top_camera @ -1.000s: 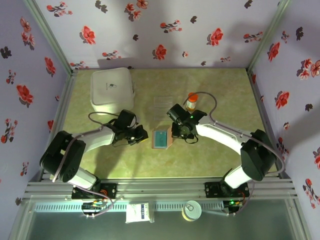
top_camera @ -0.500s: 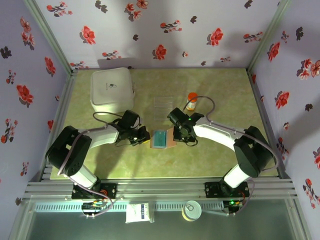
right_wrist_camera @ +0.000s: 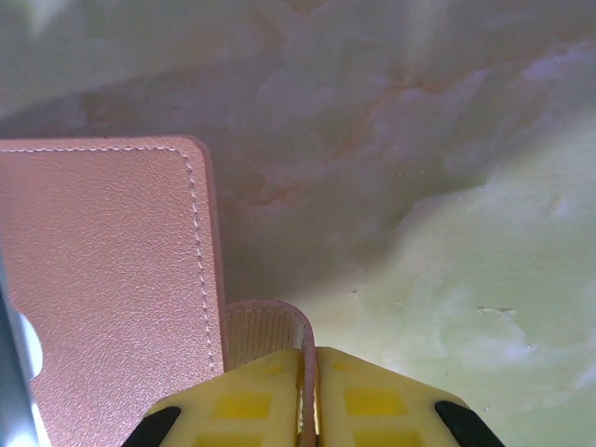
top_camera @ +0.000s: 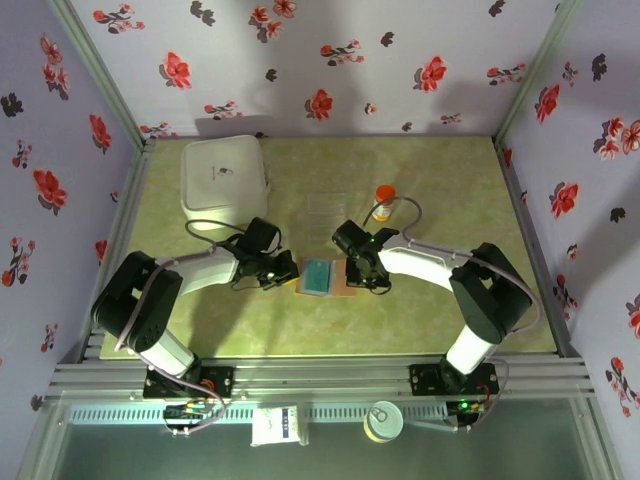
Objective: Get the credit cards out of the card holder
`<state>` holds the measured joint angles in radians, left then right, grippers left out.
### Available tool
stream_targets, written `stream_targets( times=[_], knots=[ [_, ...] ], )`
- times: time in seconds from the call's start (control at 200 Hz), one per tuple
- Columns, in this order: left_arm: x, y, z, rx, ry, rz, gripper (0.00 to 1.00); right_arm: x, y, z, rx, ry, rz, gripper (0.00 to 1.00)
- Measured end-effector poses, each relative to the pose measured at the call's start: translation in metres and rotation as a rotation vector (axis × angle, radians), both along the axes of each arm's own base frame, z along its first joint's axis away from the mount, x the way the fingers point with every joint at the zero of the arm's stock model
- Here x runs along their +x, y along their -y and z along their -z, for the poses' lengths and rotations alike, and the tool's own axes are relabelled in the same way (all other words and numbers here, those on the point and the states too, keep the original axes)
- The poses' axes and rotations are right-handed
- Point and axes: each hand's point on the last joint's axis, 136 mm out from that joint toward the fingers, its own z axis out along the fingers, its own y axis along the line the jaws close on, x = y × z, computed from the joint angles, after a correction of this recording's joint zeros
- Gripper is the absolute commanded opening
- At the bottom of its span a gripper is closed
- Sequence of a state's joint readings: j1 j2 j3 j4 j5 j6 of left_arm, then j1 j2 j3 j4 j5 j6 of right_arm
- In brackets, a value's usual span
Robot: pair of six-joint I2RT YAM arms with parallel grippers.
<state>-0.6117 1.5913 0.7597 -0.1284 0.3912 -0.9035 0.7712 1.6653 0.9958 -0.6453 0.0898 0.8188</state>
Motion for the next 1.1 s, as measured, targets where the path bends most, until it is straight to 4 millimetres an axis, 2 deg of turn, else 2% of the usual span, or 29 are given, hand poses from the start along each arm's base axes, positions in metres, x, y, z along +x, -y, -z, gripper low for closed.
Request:
stream_targets(
  times=[0.54, 0.88, 1.1],
  knots=[
    [0.001, -0.008, 0.004, 0.038, 0.005, 0.000, 0.05, 0.010, -0.020, 0.003, 0.065, 0.014, -0.036, 0.12],
    [-0.002, -0.019, 0.017, 0.070, -0.014, -0.019, 0.05, 0.016, -0.014, -0.004, 0.008, 0.037, -0.066, 0.13],
    [0.000, -0.017, 0.017, 0.060, -0.012, -0.014, 0.04, 0.016, -0.006, 0.004, -0.059, 0.022, -0.088, 0.15]
  ],
)
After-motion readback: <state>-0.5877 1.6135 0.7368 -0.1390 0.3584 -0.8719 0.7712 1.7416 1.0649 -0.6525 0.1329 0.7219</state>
